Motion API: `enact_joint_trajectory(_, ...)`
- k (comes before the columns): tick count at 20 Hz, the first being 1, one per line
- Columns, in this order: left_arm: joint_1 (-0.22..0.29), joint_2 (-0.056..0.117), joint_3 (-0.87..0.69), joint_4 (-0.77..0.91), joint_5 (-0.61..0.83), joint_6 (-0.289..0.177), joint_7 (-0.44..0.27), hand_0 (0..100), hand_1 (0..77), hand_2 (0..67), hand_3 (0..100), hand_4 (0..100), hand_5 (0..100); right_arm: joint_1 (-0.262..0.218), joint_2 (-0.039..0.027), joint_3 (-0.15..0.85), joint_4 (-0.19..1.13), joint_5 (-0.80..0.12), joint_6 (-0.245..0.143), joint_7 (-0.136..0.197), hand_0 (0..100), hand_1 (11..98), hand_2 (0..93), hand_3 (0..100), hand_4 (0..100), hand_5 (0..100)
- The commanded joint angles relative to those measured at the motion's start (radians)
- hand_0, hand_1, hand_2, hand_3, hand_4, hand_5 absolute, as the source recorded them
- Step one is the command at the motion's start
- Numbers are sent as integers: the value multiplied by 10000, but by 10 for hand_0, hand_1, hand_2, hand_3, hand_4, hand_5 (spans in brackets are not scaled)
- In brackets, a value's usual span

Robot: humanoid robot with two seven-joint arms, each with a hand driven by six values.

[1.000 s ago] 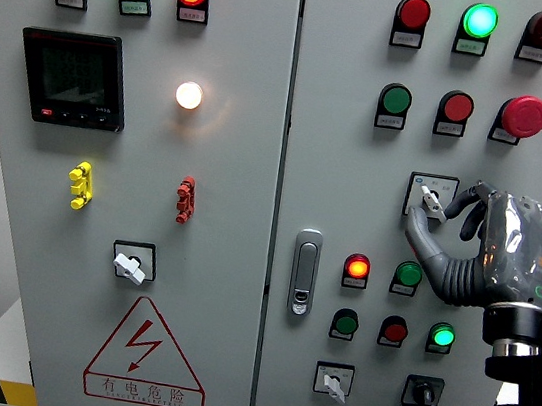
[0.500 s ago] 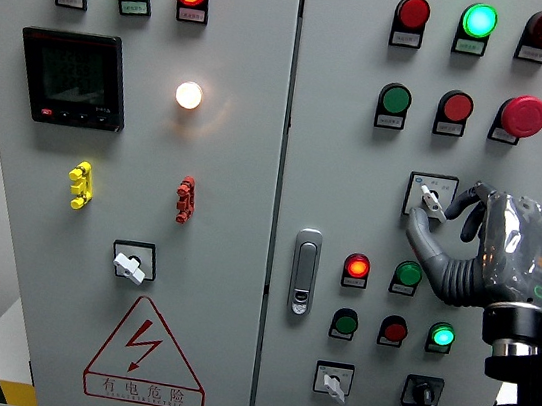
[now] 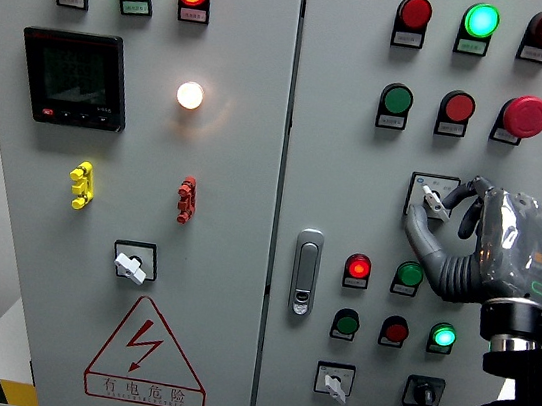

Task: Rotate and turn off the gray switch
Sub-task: 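Twist the white knob with the right hand to turn it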

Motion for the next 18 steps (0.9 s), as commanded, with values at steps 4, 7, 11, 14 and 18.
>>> enact_joint_trajectory(4, 2, 0, 0, 0, -1, 2, 2, 0, 0, 101, 207, 122, 127, 22, -15, 1, -18, 0, -2, 1, 351, 389, 661, 925, 825, 981)
enact_joint_trajectory(7, 2, 0, 0, 0, -1, -13, 2, 0, 0, 102, 207, 122, 127, 7, 0, 1, -3, 0, -2, 1, 358, 391, 668, 933, 826, 981)
enact_joint_trajectory(11, 2, 0, 0, 0, -1, 2, 2, 0, 0, 101, 207, 122, 127, 7, 0, 1, -18, -168, -2, 1, 383, 395, 673, 937, 825, 979)
enact_joint_trajectory(14, 2, 0, 0, 0, -1, 2, 2, 0, 0, 101, 207, 121, 127, 7, 0, 1, -18, -214, -2, -14, 380, 417, 672, 938, 827, 979)
enact_joint_trajectory(18, 2, 0, 0, 0, -1, 2, 2, 0, 0, 102, 207, 121, 127, 52, 0, 1, -80, -230, -2, -30, 383, 424, 681, 941, 826, 980)
